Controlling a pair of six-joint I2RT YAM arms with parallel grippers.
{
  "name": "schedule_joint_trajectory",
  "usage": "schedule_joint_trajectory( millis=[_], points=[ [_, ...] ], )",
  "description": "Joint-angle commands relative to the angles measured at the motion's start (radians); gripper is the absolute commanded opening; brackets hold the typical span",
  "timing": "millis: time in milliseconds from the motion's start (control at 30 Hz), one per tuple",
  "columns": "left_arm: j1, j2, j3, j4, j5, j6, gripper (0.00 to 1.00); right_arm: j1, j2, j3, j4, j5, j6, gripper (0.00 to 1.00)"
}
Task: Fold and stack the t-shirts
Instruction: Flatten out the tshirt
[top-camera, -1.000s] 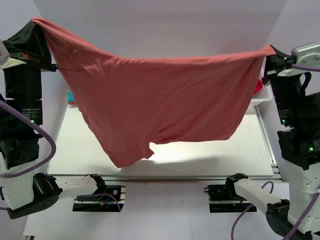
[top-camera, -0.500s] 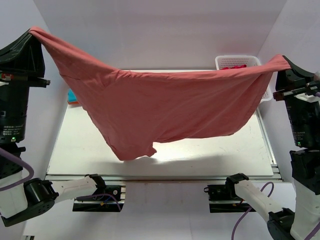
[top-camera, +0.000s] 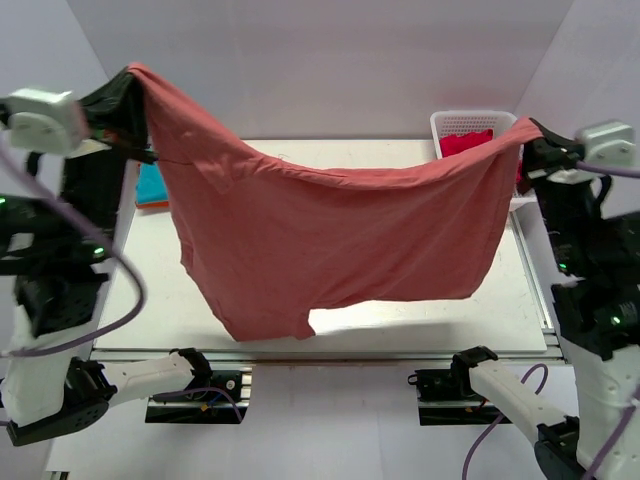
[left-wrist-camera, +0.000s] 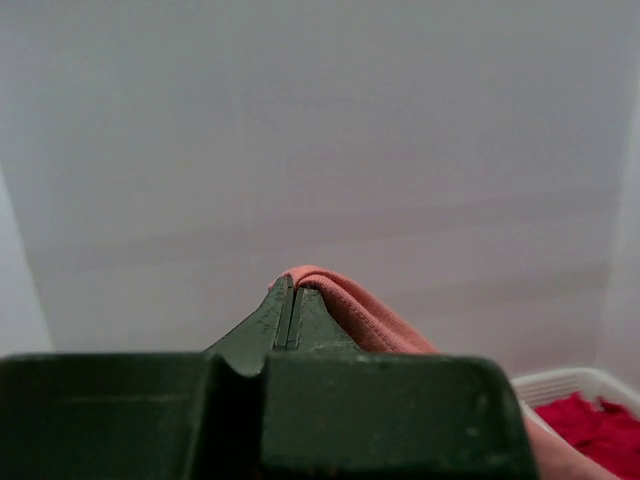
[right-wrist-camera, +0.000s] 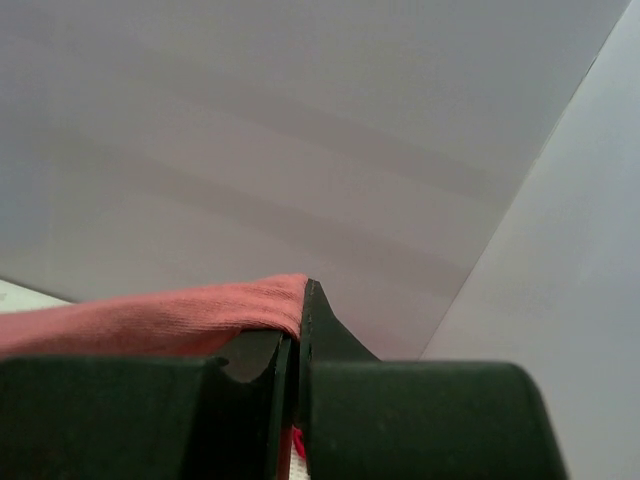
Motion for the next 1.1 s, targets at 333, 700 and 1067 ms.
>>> schedule_joint_trajectory(
  millis=[333,700,1067],
  points=[
    [0.02,0.181,-0.44,0.775,-0.332,0.476,0.0,0.001,0.151,-0.318,0.347,0.157,0.066,0.0],
    [0.25,0.434,-0.53,0.846,-0.383,0.389,0.0,-0.005,0.398,-0.387,0.429,0.249,0.098,0.0],
    [0.471,0.69,-0.376,0.69,-0.372,0.153,0.0,-0.013,0.705,-0.214,0.459,0.359,0.077,0.0]
  ],
)
